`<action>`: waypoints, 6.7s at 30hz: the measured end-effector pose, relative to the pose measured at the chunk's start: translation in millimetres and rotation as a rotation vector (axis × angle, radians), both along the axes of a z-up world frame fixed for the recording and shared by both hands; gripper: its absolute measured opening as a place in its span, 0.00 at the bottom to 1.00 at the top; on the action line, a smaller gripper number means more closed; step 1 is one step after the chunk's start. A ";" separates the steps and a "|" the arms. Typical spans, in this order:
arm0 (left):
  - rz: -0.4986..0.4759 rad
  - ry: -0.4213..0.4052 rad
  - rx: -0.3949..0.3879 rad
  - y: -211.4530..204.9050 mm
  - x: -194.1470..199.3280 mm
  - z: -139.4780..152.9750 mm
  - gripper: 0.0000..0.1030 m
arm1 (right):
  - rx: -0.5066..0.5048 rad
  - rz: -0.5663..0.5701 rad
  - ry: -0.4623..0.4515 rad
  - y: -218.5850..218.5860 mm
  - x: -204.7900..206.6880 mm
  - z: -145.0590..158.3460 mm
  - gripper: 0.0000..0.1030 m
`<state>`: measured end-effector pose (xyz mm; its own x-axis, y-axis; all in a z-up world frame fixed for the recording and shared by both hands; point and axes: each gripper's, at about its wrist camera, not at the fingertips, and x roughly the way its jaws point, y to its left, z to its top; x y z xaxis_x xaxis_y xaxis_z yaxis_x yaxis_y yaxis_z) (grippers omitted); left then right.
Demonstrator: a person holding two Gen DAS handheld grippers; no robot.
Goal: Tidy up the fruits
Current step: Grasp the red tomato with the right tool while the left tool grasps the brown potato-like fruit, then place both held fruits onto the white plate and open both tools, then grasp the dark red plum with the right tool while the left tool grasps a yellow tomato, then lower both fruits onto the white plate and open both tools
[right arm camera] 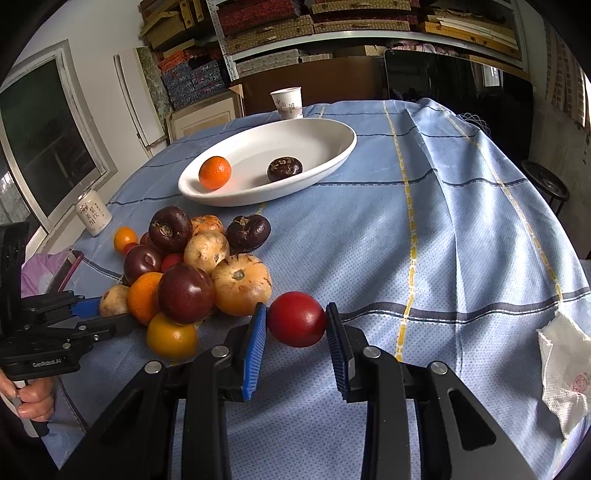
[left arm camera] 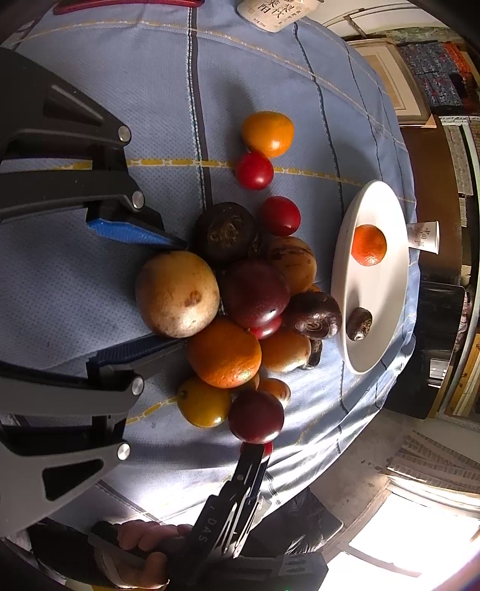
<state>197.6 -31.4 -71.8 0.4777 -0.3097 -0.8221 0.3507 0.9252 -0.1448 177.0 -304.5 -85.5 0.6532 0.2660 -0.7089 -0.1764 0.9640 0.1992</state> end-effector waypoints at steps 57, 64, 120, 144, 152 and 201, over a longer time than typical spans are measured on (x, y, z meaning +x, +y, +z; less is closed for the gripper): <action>0.100 -0.005 0.059 -2.7 254.2 44.5 0.69 | -0.076 0.194 0.035 86.0 162.2 38.8 0.39; 0.141 -0.175 0.032 26.6 159.0 89.4 0.91 | 0.071 0.139 -0.098 45.4 92.2 63.2 0.53; 0.318 -0.068 -0.059 100.0 46.7 13.5 0.95 | 0.065 0.012 -0.194 44.3 -7.5 43.1 0.35; 0.390 0.055 -0.094 93.7 108.7 -3.4 0.49 | 0.068 -0.008 -0.223 37.9 4.4 42.3 0.35; 0.357 0.025 -0.062 84.4 100.8 -0.4 0.37 | 0.056 -0.016 -0.222 40.0 4.3 40.6 0.35; 0.120 -0.032 0.090 -66.4 262.8 35.0 0.37 | 0.098 -0.051 -0.015 11.5 211.2 27.1 0.35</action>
<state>460.4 -97.8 -36.8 0.5332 -0.1742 -0.8278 0.2394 0.9696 -0.0498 388.2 -293.0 -58.5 0.6780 0.2999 -0.6711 -0.1314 0.9477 0.2908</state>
